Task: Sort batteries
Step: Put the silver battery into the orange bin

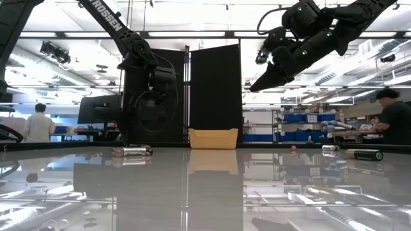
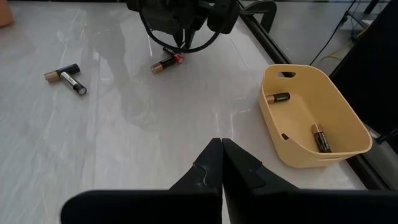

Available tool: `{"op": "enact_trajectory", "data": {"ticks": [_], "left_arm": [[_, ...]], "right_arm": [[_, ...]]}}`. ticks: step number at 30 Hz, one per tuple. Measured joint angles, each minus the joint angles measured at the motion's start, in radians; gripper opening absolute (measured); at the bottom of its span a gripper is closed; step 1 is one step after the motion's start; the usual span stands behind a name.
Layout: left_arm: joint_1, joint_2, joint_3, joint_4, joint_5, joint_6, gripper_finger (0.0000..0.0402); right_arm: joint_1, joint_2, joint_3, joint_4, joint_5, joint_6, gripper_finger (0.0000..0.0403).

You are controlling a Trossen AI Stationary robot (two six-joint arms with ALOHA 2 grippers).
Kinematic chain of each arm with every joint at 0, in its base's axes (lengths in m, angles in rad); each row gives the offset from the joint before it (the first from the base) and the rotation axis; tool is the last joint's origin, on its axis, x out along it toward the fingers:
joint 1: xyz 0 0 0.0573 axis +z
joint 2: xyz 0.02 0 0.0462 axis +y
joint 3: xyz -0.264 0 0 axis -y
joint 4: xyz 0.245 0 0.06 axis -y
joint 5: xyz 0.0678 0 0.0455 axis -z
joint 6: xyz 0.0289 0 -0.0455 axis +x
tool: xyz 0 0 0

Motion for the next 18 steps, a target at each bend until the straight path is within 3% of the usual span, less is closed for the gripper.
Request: {"op": "enact_trajectory", "data": {"ticks": [12,18], "left_arm": [[-0.003,-0.003,0.016,0.011,-0.036,-0.142,0.0041],[-0.003,-0.064,0.021,0.007,-0.047,-0.23,0.0038]], "right_arm": [[-0.002,0.0,0.0,0.002,0.0,-0.003,0.0009],[-0.004,0.001,-0.049,0.101,0.0,-0.009,0.0009]]}}
